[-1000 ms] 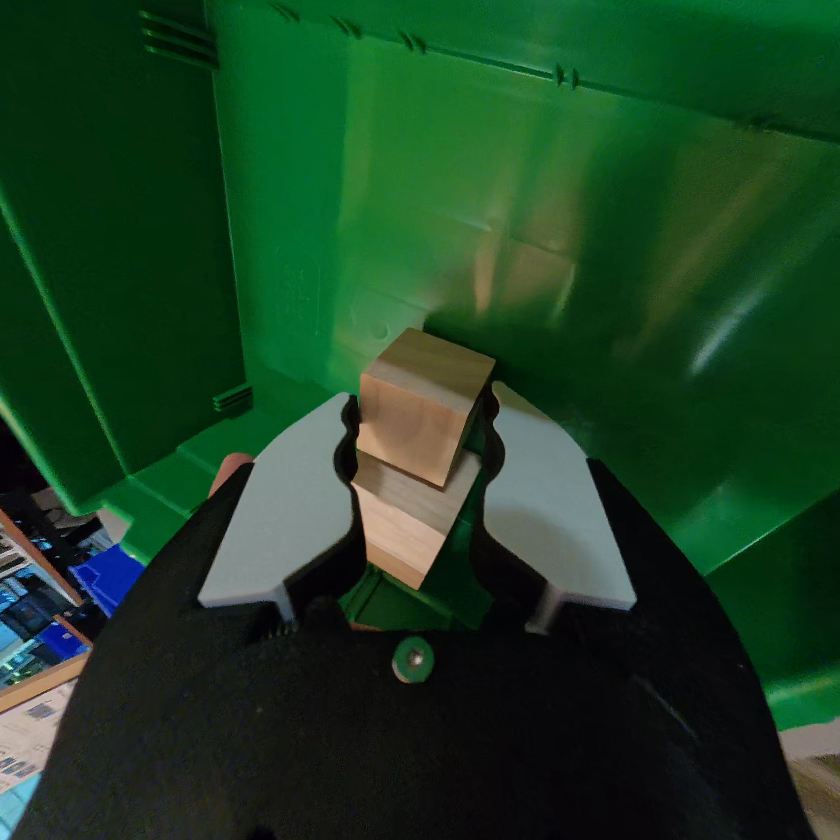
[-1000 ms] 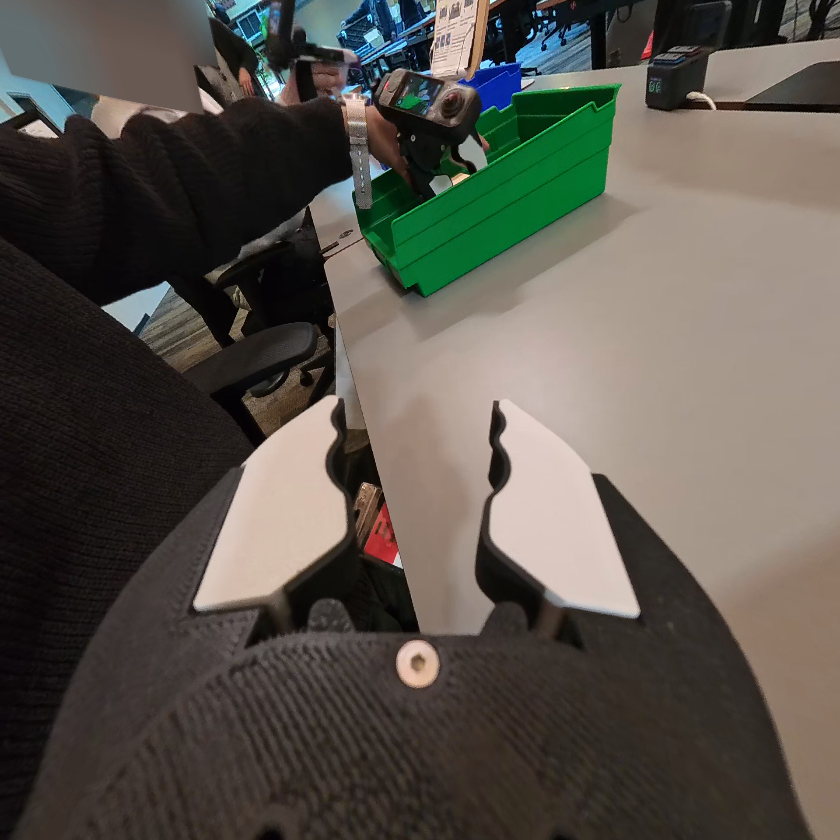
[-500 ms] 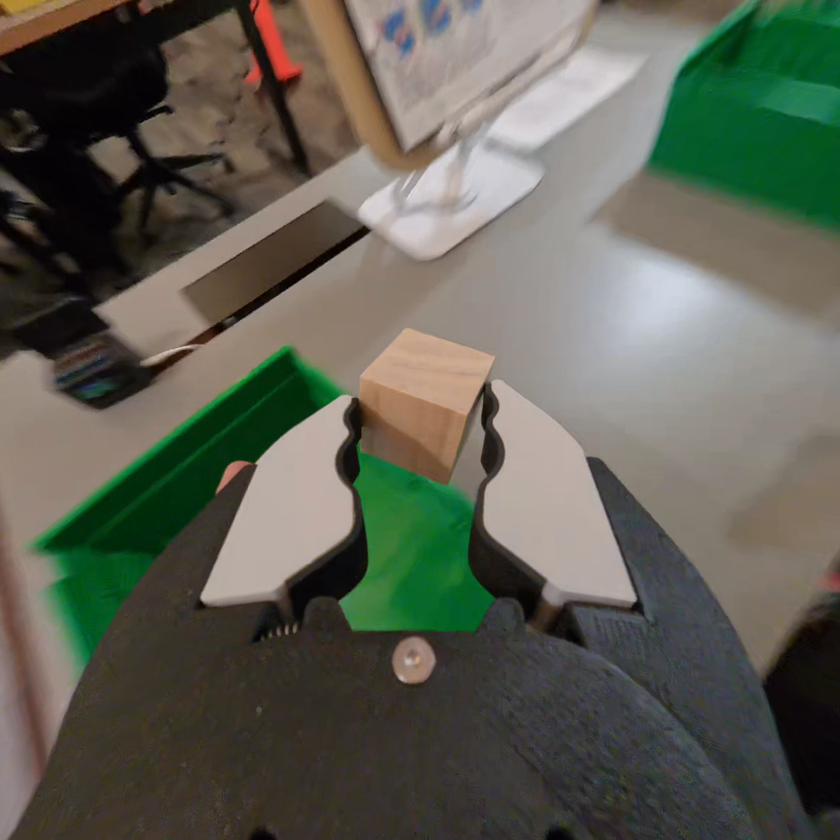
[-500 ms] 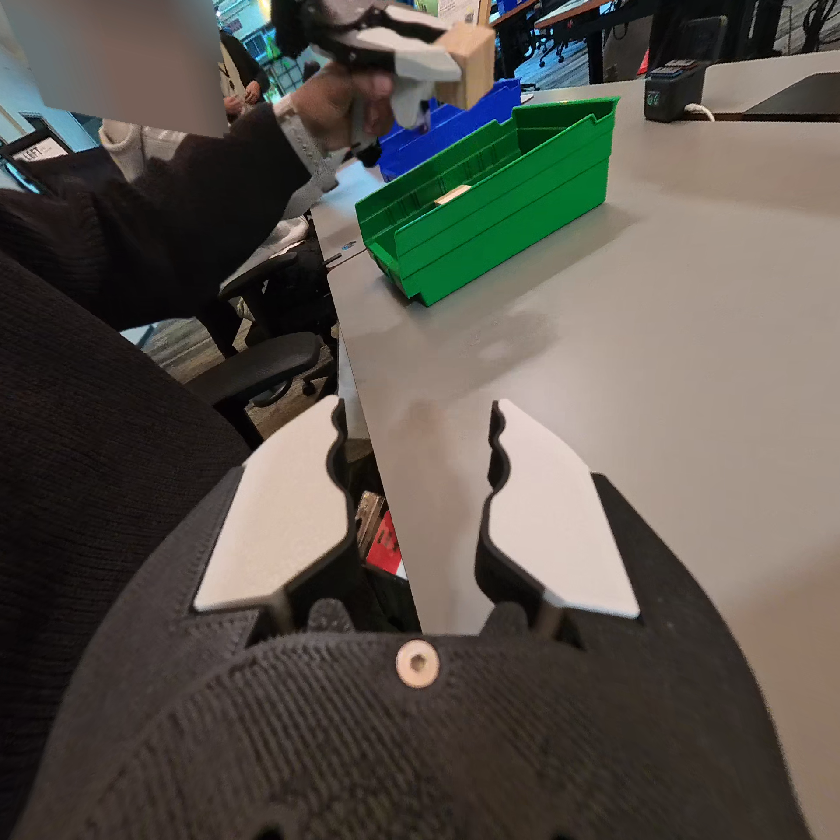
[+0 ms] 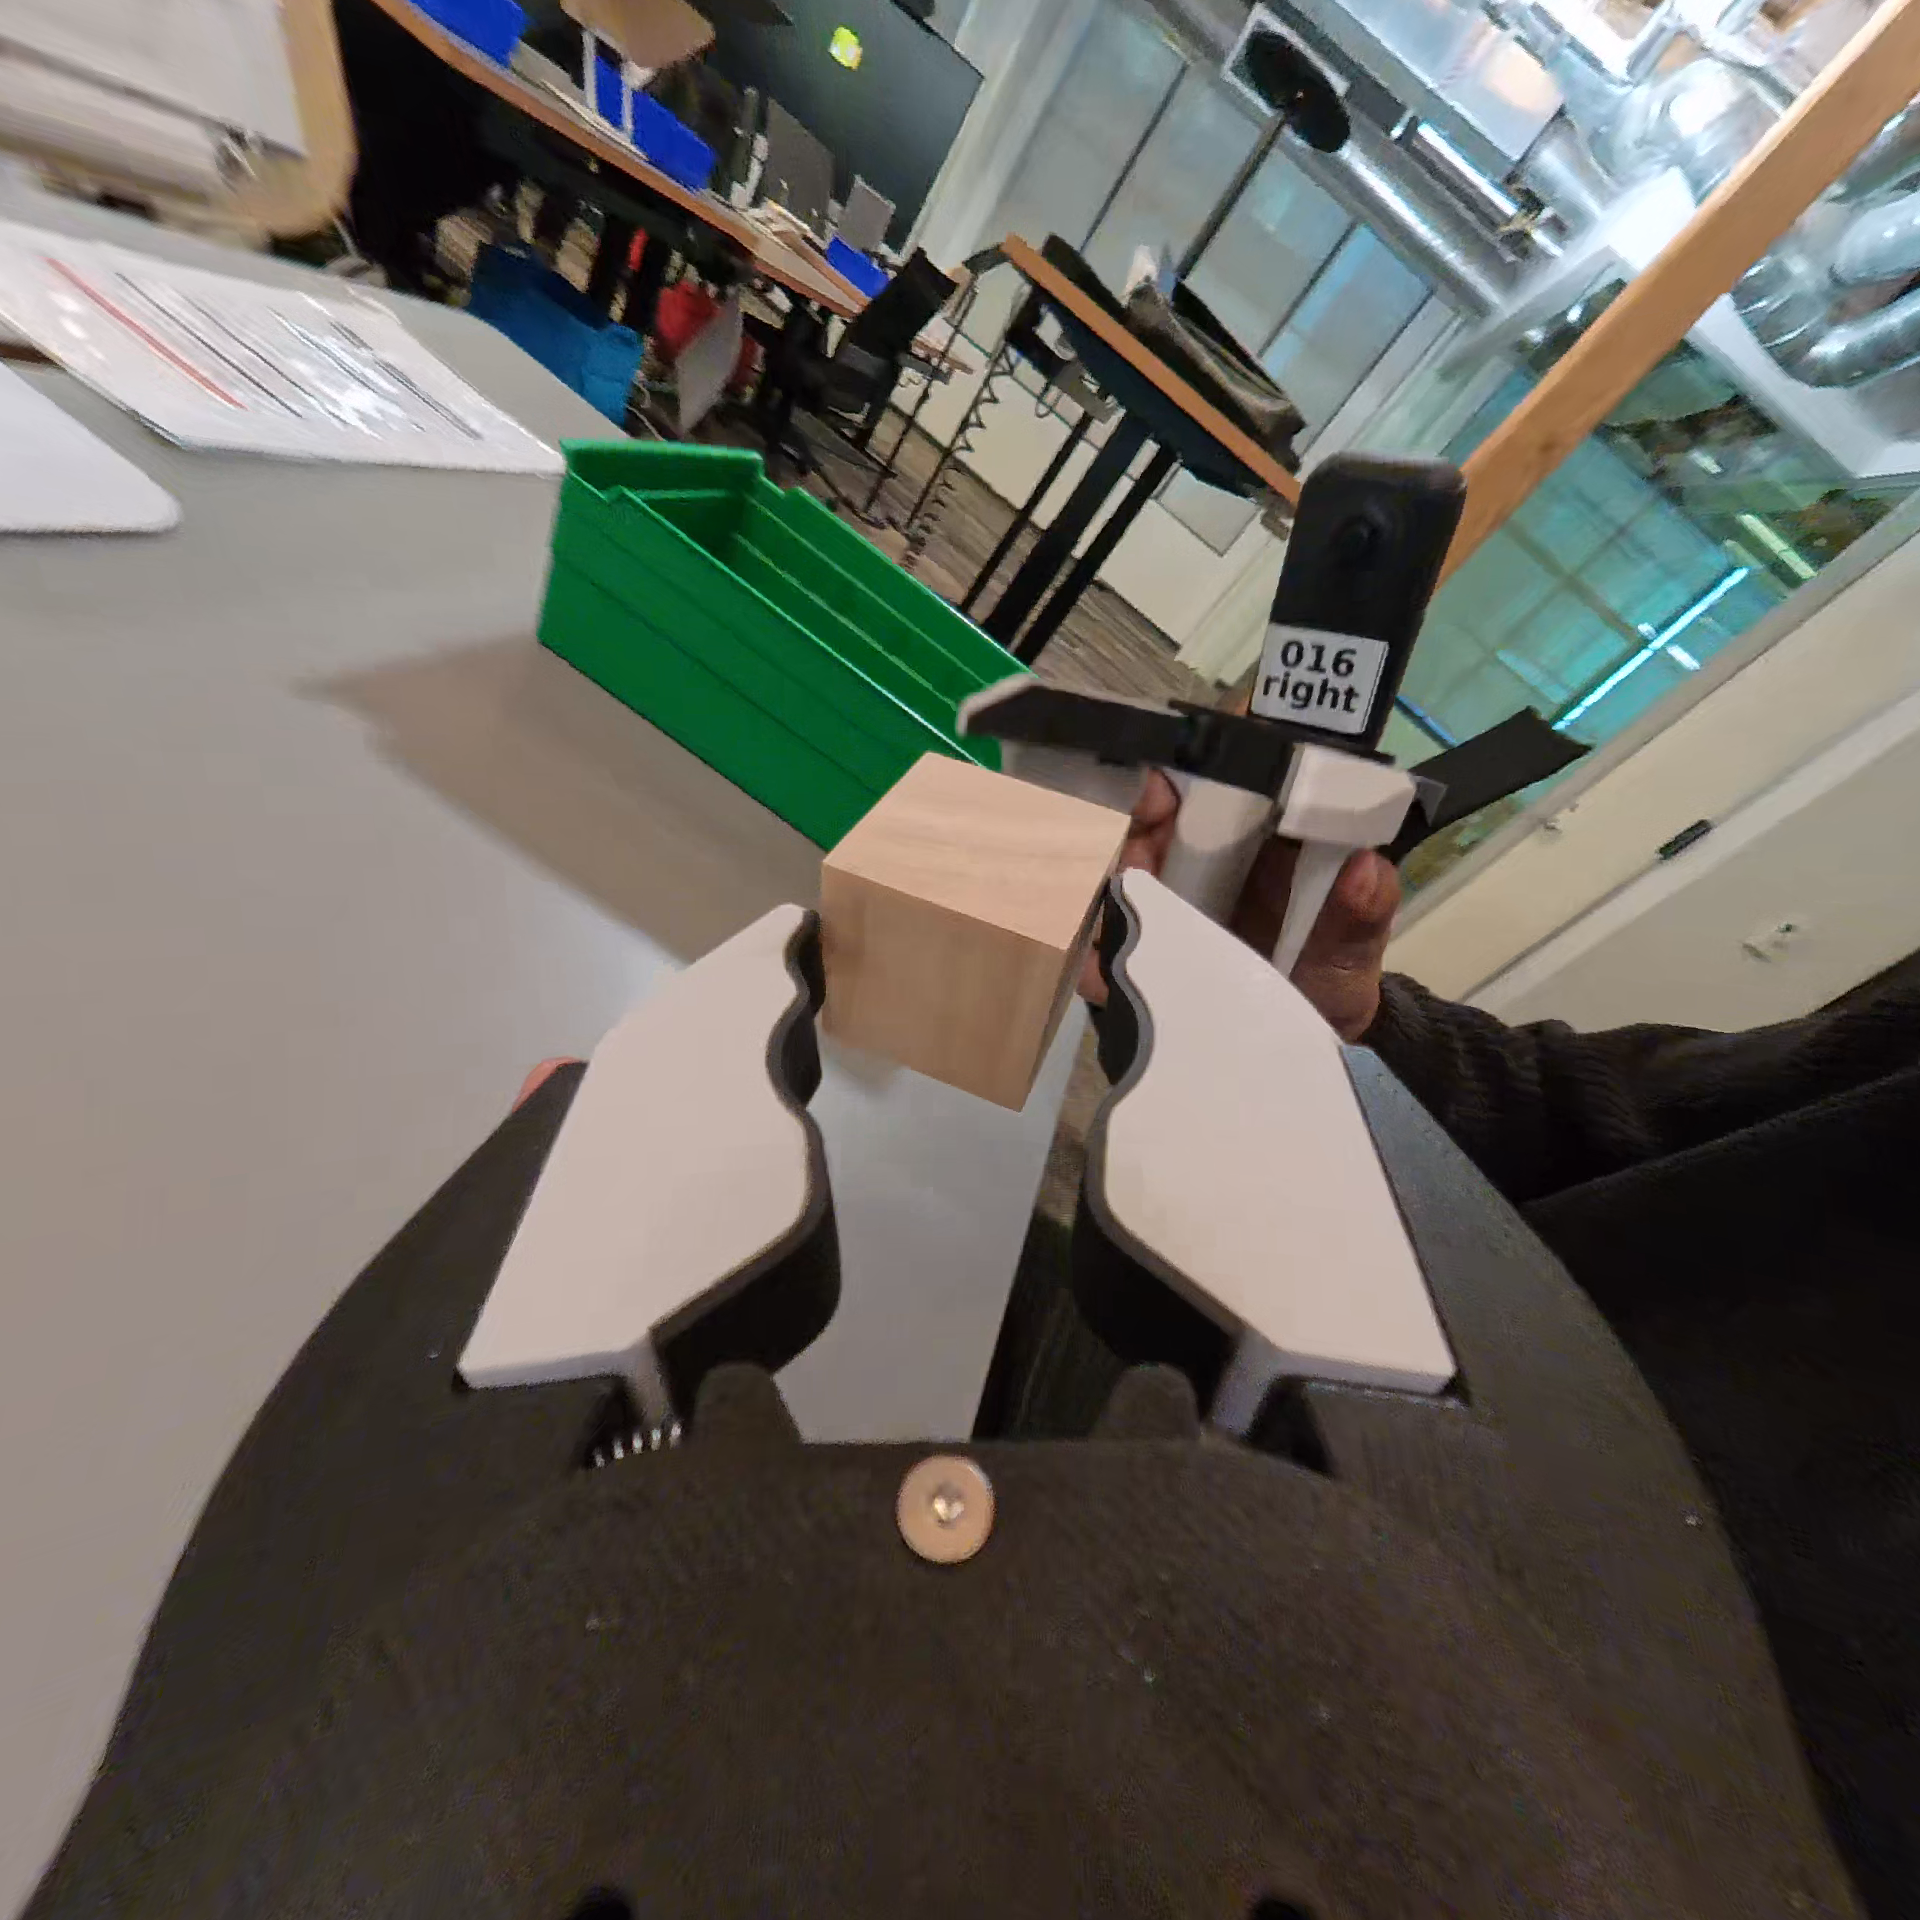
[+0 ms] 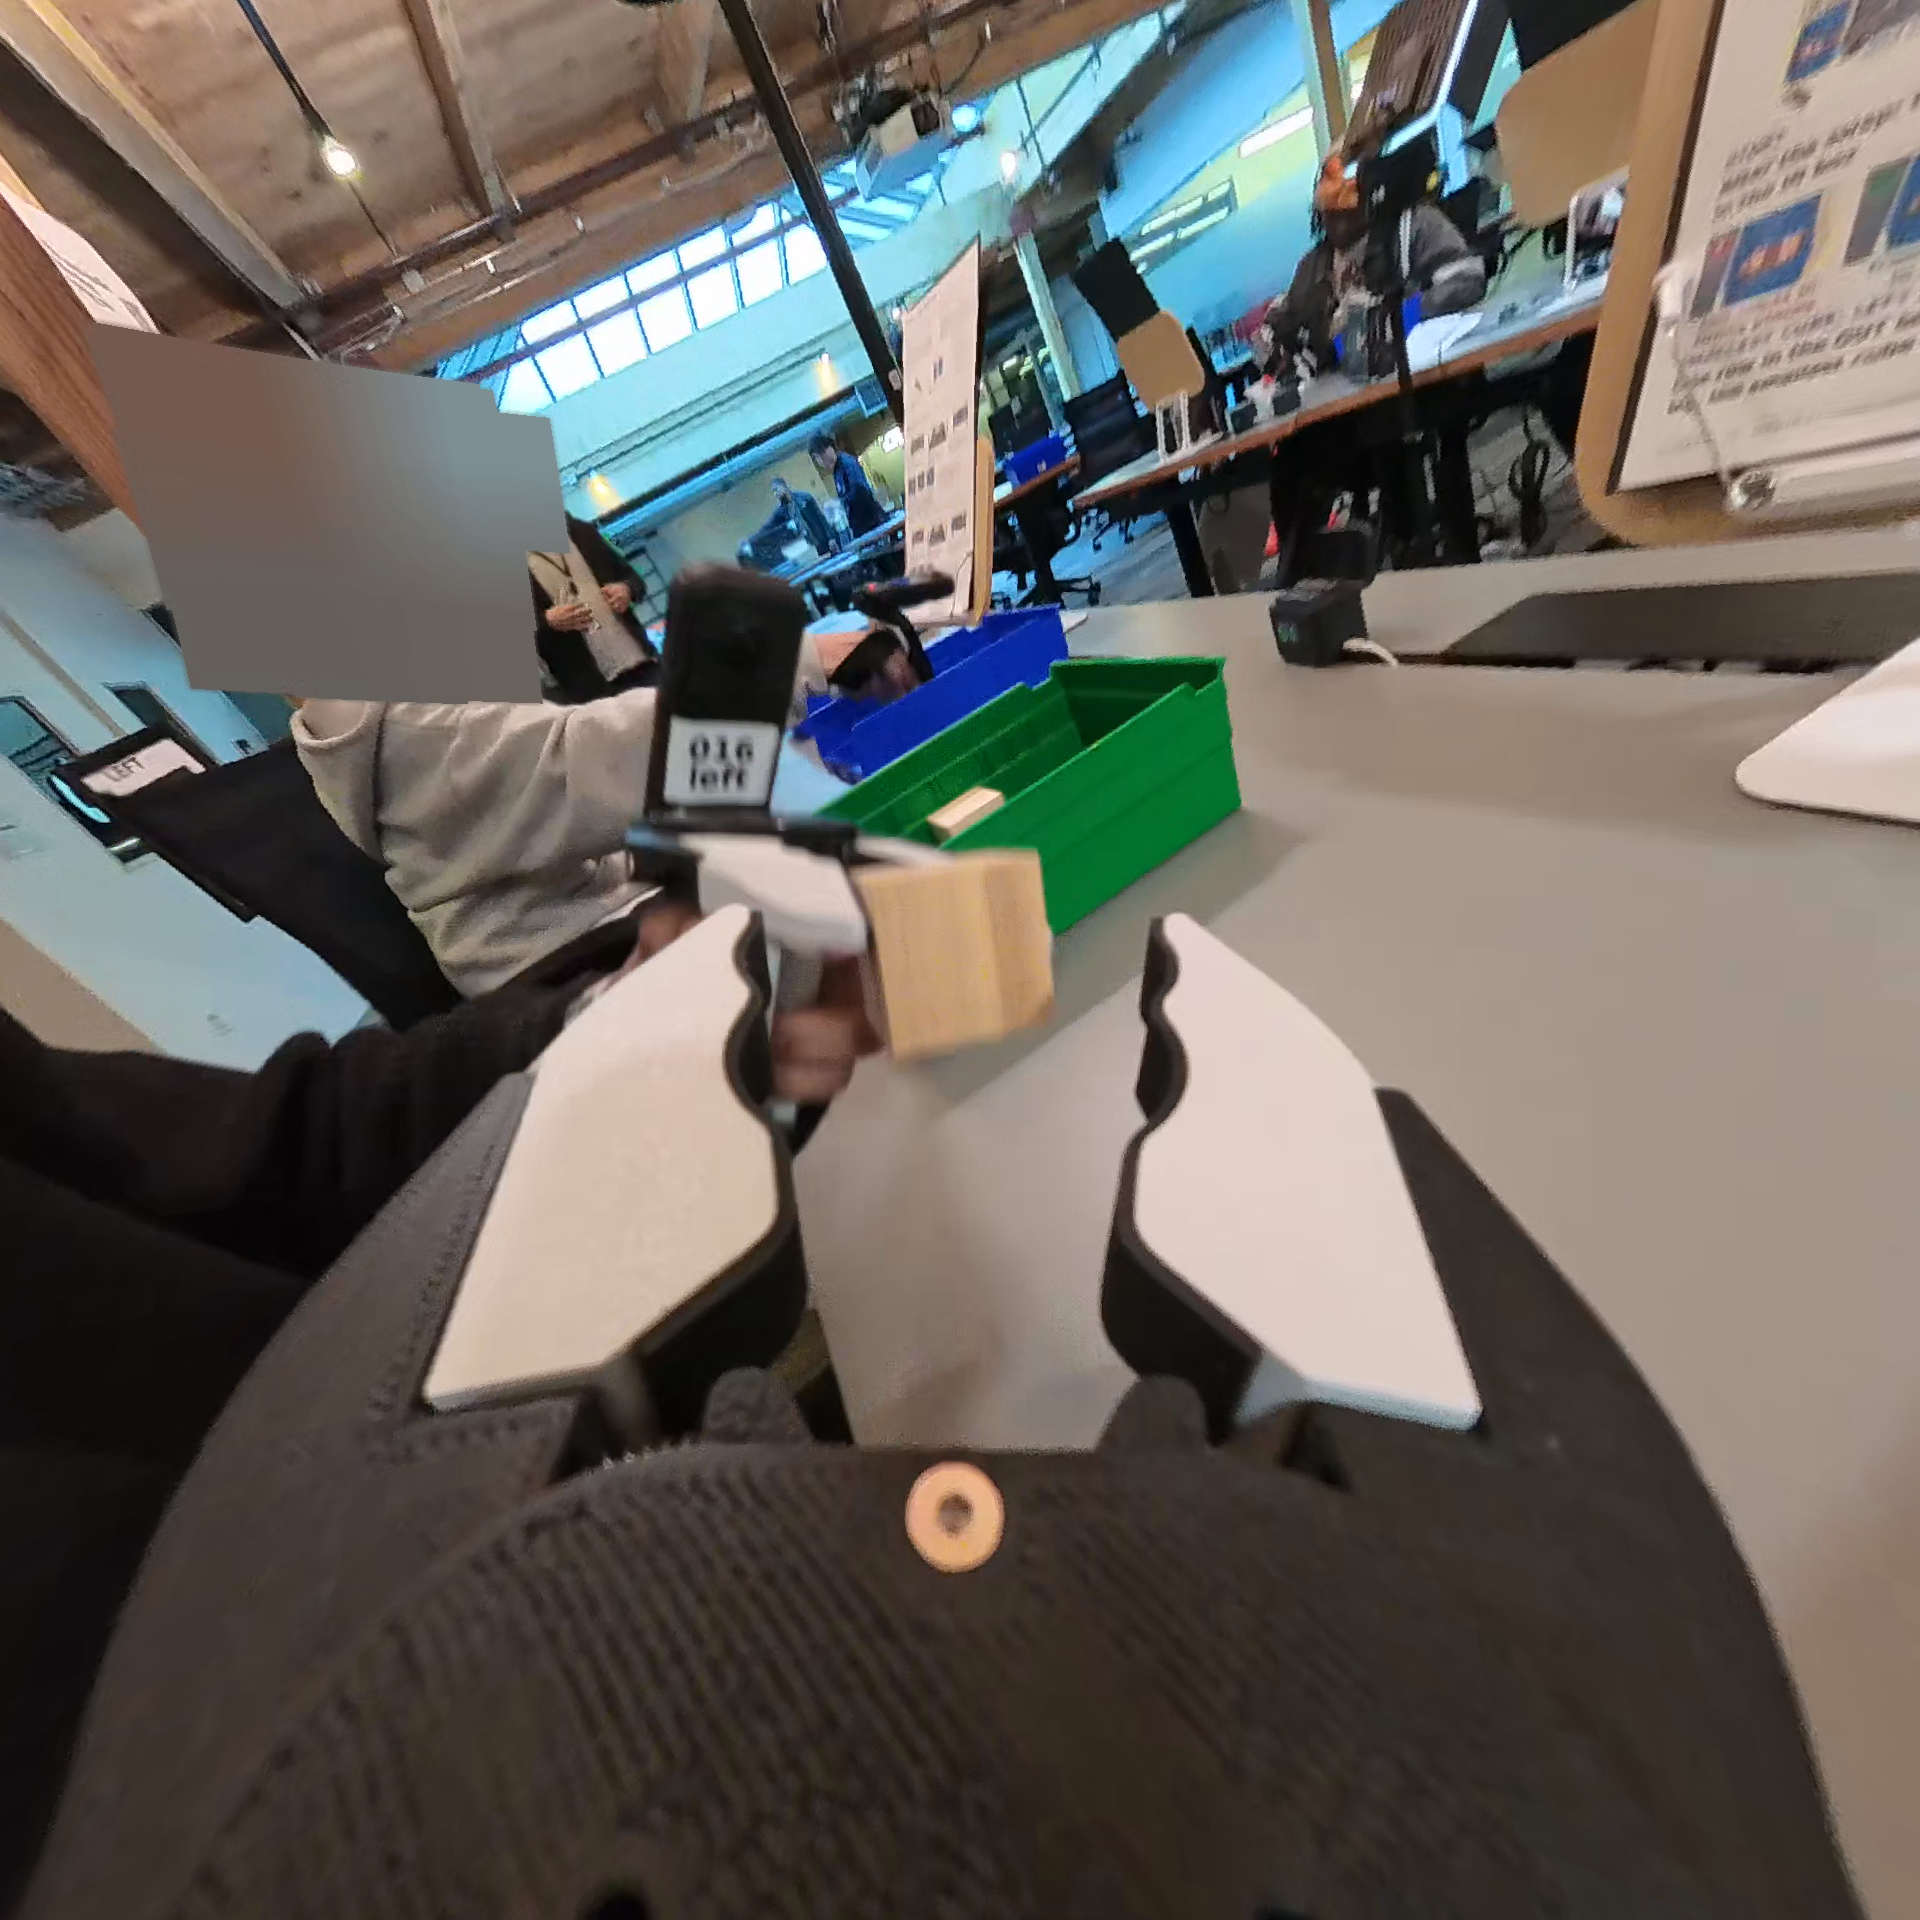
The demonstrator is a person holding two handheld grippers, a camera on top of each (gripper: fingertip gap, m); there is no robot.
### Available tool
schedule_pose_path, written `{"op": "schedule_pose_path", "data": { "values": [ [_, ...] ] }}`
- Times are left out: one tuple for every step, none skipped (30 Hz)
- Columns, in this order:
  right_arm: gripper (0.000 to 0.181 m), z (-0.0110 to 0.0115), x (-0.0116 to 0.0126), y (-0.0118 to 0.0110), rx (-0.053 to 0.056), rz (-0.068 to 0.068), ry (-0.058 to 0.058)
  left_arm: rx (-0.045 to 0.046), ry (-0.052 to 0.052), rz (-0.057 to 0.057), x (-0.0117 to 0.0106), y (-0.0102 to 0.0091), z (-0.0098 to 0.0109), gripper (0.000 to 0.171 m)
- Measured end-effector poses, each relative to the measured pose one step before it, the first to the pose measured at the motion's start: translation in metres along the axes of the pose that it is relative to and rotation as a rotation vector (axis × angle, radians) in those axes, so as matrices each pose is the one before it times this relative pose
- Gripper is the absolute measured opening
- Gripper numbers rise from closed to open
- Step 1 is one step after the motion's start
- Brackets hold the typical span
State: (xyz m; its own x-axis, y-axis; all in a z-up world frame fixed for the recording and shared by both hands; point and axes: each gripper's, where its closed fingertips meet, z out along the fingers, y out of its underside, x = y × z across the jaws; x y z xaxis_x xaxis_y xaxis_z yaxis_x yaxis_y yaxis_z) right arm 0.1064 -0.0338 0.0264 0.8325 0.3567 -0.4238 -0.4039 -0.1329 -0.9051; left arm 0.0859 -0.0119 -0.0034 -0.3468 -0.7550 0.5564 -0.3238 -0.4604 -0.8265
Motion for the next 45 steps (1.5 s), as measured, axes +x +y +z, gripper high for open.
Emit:
{"op": "schedule_pose_path", "data": {
  "values": [
    [0.069, -0.00055, 0.00087, -0.00001, 0.0171, -0.0201, 0.0065, 0.00374, 0.0147, -0.0201, 0.00138, 0.00887, 0.00678, 0.053],
    [0.067, -0.00243, 0.00008, 0.00465, 0.0112, -0.023, 0.0043, 0.00457, 0.0155, -0.0144, 0.00089, 0.00975, 0.00457, 0.053],
    [0.064, -0.00361, -0.00009, 0.00841, -0.0031, -0.0196, 0.0019, -0.01989, 0.0192, -0.0158, 0.00077, 0.01249, 0.00326, 0.053],
    [0.062, -0.00404, 0.00036, 0.00903, -0.0032, -0.0194, 0.0007, -0.02957, 0.0251, -0.0052, 0.00103, 0.01153, 0.00216, 0.053],
    [0.06, -0.00341, 0.00055, 0.00863, -0.0062, -0.0174, -0.0037, -0.01435, 0.024, 0.0066, 0.00069, 0.008, 0.00115, 0.053],
    [0.059, -0.00187, 0.00123, 0.00799, -0.0152, -0.0159, -0.0062, -0.01547, 0.0113, 0.0075, -0.00155, 0.00572, 0.00108, 0.053],
    [0.058, 0.00001, 0.00139, 0.00656, -0.0225, -0.0097, -0.0118, -0.02348, -0.0021, 0.0046, -0.00398, 0.0046, 0.00135, 0.053],
    [0.058, 0.0009, 0.00149, 0.00416, -0.0193, -0.0029, -0.0139, -0.02599, -0.0162, 0.0032, -0.00654, 0.00398, 0.00114, 0.053],
    [0.059, 0.00117, 0.00215, 0.00223, -0.0096, 0.0026, -0.0062, -0.02745, -0.0373, -0.0001, -0.00974, 0.00413, 0.00041, 0.053],
    [0.059, 0.00081, 0.00298, 0.00202, -0.0057, 0.0066, 0.002, -0.01605, -0.0305, 0.0002, -0.00867, 0.00309, -0.00042, 0.053],
    [0.059, 0.00073, 0.00328, 0.00394, -0.0126, 0.0063, 0.0045, -0.00384, -0.0018, -0.0025, -0.00421, 0.00152, -0.00129, 0.053],
    [0.059, 0.00074, 0.00321, 0.00503, -0.0156, 0.0023, 0.0045, -0.00179, 0.0091, -0.0152, -0.00214, 0.00087, -0.00147, 0.053],
    [0.059, 0.00091, 0.00396, 0.00564, -0.0161, 0.001, 0.0085, 0.00465, 0.0096, -0.0183, -0.0014, -0.00048, -0.00149, 0.053],
    [0.058, 0.00155, 0.00382, 0.0059, -0.0192, 0.0031, 0.0052, 0.00879, 0.0116, -0.0124, -0.00042, -0.00122, -0.00131, 0.053],
    [0.056, 0.00219, 0.00275, 0.00572, -0.0197, 0.0057, -0.0043, 0.00402, 0.0095, -0.0061, -0.00028, -0.00071, -0.00071, 0.053],
    [0.054, 0.0025, 0.00153, 0.0051, -0.0186, 0.0102, -0.0123, 0.0016, 0.004, 0.0007, -0.00072, -0.00016, -0.00041, 0.053],
    [0.054, 0.00255, 0.00099, 0.00429, -0.0155, 0.0131, -0.0131, 0.00189, 0.0007, 0.0033, -0.00073, -0.00004, -0.00002, 0.053],
    [0.054, 0.00208, 0.00027, 0.00309, -0.0086, 0.0128, -0.0132, 0.00083, -0.0012, 0.0021, -0.00079, 0.00014, 0.0001, 0.053],
    [0.053, 0.00153, -0.00084, 0.0021, -0.0039, 0.0115, -0.0166, 0.00218, -0.0006, 0.0009, -0.00046, 0.00003, -0.00006, 0.053],
    [0.053, 0.00098, -0.00126, 0.00107, -0.0006, 0.0096, -0.0136, 0.00306, -0.0003, -0.0006, -0.00045, 0.00012, -0.00032, 0.053],
    [0.053, 0.00077, -0.00102, 0.00051, -0.0001, 0.0077, -0.0086, 0.00227, -0.0009, -0.0011, -0.00046, 0.00027, -0.00045, 0.053],
    [0.051, 0.00036, -0.00075, 0.00006, 0.0004, 0.0039, -0.0046, 0.00109, -0.0036, -0.0028, -0.00089, 0.00053, -0.00057, 0.053],
    [0.05, 0.00017, -0.00005, 0.00004, 0.0008, -0.0022, 0.0013, 0.00262, -0.0019, -0.0054, -0.00052, 0.00038, -0.00081, 0.053],
    [0.05, 0.00025, 0.00045, 0.00002, 0.0007, -0.0059, 0.0046, 0.0023, -0.0013, -0.0074, -0.00034, 0.00041, -0.00097, 0.053],
    [0.049, 0.00099, 0.00052, -0.00025, -0.0023, -0.0039, 0.0027, 0.0005, -0.0061, -0.0056, -0.00089, 0.00083, -0.00115, 0.053],
    [0.05, 0.00167, -0.00028, -0.00104, -0.001, -0.0004, -0.0055, 0.00053, -0.0096, 0.0013, -0.00143, 0.00112, -0.00154, 0.053],
    [0.05, 0.0025, -0.00087, -0.00146, 0.0016, 0.0024, -0.0106, 0.00254, -0.0127, 0.0088, -0.00153, 0.00074, -0.00184, 0.053],
    [0.05, 0.00307, -0.00067, -0.00013, -0.0025, 0.0037, -0.0101, 0.00041, -0.0128, 0.0083, -0.00148, 0.00035, -0.00187, 0.053],
    [0.05, 0.00311, -0.0007, 0.00186, -0.0087, 0.0012, -0.0091, 0.00229, -0.01, 0.0044, -0.00096, -0.00035, -0.0018, 0.053],
    [0.051, 0.00285, -0.00044, 0.00389, -0.0154, 0.0, -0.0058, 0.00921, -0.0058, 0.003, -0.00022, -0.00132, -0.00178, 0.053],
    [0.051, 0.00256, -0.00076, 0.00358, -0.0141, 0.0005, -0.0068, 0.01102, -0.0017, 0.0012, 0.00028, -0.0013, -0.00168, 0.053],
    [0.051, 0.00218, -0.00068, 0.00177, -0.0065, 0.0034, -0.0053, 0.00369, -0.0004, -0.0015, 0.00011, -0.00017, -0.00146, 0.053],
    [0.052, 0.00209, -0.00102, 0.00002, 0.0001, 0.0055, -0.0065, -0.00139, 0.0009, -0.0006, 0.00012, 0.00088, -0.00106, 0.053],
    [0.052, 0.00183, -0.00119, -0.0006, 0.001, 0.0045, -0.0082, -0.00182, 0.0004, 0.0001, -0.00006, 0.00122, -0.00085, 0.053],
    [0.052, 0.00169, -0.00088, 0.00007, -0.003, 0.0004, -0.0055, -0.00036, -0.0007, -0.0009, -0.00001, 0.00087, -0.00078, 0.053],
    [0.052, 0.00147, -0.00047, 0.00075, -0.0055, -0.0048, -0.003, 0.00131, 0.0001, -0.0006, 0.00028, 0.0003, -0.00065, 0.053],
    [0.052, 0.00125, -0.00024, 0.00113, -0.0076, -0.0053, -0.0016, 0.00308, 0.0017, 0.0019, 0.00063, -0.00003, -0.00069, 0.053],
    [0.052, 0.00127, -0.00031, 0.00069, -0.0059, -0.0026, -0.0024, 0.00236, 0.0011, 0.0038, 0.00034, -0.00015, -0.00064, 0.053],
    [0.052, 0.00124, -0.00033, -0.00002, -0.0012, 0.0009, -0.0032, -0.00018, -0.0018, 0.0036, -0.00021, 0.00025, -0.00062, 0.053],
    [0.052, 0.00105, -0.00039, -0.00009, 0.0012, 0.0039, -0.0047, -0.00093, -0.0017, 0.0028, -0.00027, 0.00021, -0.00056, 0.053],
    [0.052, 0.00085, -0.00033, 0.0004, 0.0, 0.0053, -0.0037, 0.00148, 0.0021, 0.0004, 0.00002, -0.00029, -0.00027, 0.053],
    [0.052, 0.00067, -0.00023, 0.00133, -0.0023, 0.006, -0.0032, 0.00352, 0.004, -0.0031, 0.00011, -0.00062, -0.00008, 0.053],
    [0.052, 0.00046, -0.00014, 0.00146, -0.0033, 0.0057, -0.0029, 0.00231, 0.0042, -0.0055, 0.00013, -0.00027, 0.0001, 0.053],
    [0.052, 0.00032, -0.00007, 0.00112, -0.0027, 0.0054, -0.0019, -0.00029, 0.0042, -0.0058, 0.00011, 0.00022, 0.00022, 0.053],
    [0.052, 0.00024, -0.0002, 0.00054, -0.0014, 0.0051, -0.0028, -0.00161, 0.0029, -0.0044, -0.00004, 0.0006, 0.00016, 0.053]
  ]
}}
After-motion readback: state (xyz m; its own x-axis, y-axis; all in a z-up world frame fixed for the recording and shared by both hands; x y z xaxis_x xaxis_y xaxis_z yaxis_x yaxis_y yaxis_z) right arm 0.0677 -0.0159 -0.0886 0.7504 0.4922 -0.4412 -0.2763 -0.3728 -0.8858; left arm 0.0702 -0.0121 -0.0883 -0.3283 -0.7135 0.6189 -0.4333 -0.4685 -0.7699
